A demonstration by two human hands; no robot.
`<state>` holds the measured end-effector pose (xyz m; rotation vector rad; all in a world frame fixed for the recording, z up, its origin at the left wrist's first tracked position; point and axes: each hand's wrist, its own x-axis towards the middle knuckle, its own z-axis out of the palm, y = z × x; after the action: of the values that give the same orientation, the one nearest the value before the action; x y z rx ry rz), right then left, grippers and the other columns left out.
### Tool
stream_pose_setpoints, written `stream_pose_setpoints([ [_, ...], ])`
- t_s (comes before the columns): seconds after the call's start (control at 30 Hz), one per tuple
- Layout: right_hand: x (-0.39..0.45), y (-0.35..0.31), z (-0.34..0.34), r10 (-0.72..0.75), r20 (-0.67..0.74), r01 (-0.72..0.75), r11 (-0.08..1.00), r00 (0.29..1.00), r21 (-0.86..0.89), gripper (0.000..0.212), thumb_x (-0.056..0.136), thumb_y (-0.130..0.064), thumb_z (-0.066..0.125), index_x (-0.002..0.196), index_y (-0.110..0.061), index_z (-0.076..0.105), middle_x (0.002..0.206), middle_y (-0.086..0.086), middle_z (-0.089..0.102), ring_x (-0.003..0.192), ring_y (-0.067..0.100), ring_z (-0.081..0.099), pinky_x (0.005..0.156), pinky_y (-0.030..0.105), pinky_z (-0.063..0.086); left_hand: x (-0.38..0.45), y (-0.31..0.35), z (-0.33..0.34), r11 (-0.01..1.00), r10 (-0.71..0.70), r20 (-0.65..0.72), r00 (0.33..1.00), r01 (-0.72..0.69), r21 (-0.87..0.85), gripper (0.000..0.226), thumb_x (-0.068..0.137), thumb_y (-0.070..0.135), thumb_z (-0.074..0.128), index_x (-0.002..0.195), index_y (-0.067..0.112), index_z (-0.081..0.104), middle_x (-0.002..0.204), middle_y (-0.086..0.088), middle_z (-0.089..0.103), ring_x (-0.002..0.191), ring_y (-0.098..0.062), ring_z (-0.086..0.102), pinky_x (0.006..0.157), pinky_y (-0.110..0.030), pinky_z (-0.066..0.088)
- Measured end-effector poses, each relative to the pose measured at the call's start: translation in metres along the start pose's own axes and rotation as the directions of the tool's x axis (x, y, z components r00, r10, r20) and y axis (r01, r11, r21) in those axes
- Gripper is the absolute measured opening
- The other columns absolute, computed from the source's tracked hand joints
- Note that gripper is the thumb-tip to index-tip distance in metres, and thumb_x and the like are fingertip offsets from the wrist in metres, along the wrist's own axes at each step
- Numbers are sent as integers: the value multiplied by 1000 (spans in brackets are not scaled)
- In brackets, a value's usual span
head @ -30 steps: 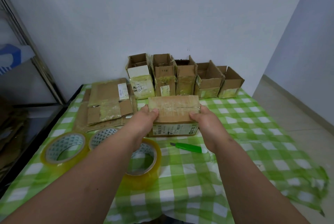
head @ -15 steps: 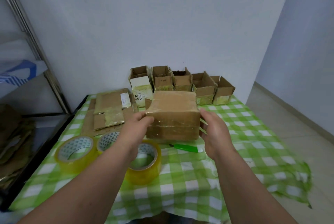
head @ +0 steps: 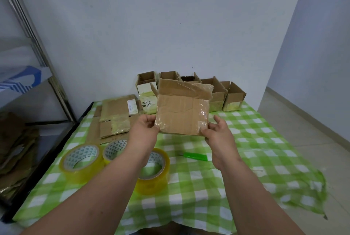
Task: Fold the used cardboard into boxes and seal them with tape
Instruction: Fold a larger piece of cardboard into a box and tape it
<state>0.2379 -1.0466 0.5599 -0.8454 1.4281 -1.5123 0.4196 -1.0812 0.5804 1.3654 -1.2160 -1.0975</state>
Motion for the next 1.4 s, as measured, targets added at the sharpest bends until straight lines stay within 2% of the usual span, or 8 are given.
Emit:
stream_pose_setpoints([
  [0.13,3,-6,-4,-43,23,44,998,999,-37,20,98,-13,58,113,-24,66,106,-9,72,96,5,65,79,21,48,5,1,6,999,40,83,996,-42,31,43,97,0,54,134,21,57,119,15,64,109,-8,62,88,-21,46],
  [0.27,10,-10,-13,-73,-1,73,996,997,60,19,88,-14,70,107,-18,70,109,-3,73,99,11,67,83,24,47,13,3,11,1000,23,83,996,-25,12,24,97,4,55,109,21,68,97,9,72,82,1,65,78,-20,48],
  [0.4,21,-14,-26,-34,92,23,992,995,122,27,81,-11,74,102,-20,61,114,2,69,104,17,62,97,37,44,27,-4,18,997,-50,108,993,56,-58,31,96,2,56,123,14,65,112,-2,72,100,-15,67,85,-28,52],
  [0.73,45,-6,-68,2,19,-4,997,1000,72,112,47,-20,85,144,-39,33,123,7,63,105,24,68,97,50,52,44,23,78,987,14,284,959,-60,153,58,101,9,50,153,27,33,151,8,41,139,-17,40,114,-30,28],
  [0.93,60,-12,-110,-147,-415,183,982,898,49,96,73,-7,84,149,-23,28,125,-5,50,101,11,59,88,31,44,49,29,131,699,236,389,890,-434,569,56,100,27,53,152,22,33,157,1,33,143,-21,30,116,-35,26],
  [1.07,81,-5,-145,-215,-634,240,970,743,-48,98,67,-14,89,145,-19,28,132,0,53,111,19,62,99,41,51,56,32,167,509,316,463,828,-560,654,56,99,32,52,152,28,32,155,6,33,142,-20,28,116,-40,26],
  [1.23,118,6,-172,-250,-717,214,966,650,-143,114,45,-43,86,142,-24,28,138,4,49,119,20,58,104,45,48,73,39,212,331,345,543,766,-640,693,59,98,33,50,152,30,27,157,8,26,145,-18,19,116,-42,18],
  [1.4,162,16,-187,-254,-675,133,965,693,-226,106,59,-22,91,145,-21,29,138,2,48,120,19,56,97,26,41,107,37,249,206,324,572,753,-647,734,67,95,32,51,154,34,19,160,4,17,147,-21,12,115,-44,15],
])
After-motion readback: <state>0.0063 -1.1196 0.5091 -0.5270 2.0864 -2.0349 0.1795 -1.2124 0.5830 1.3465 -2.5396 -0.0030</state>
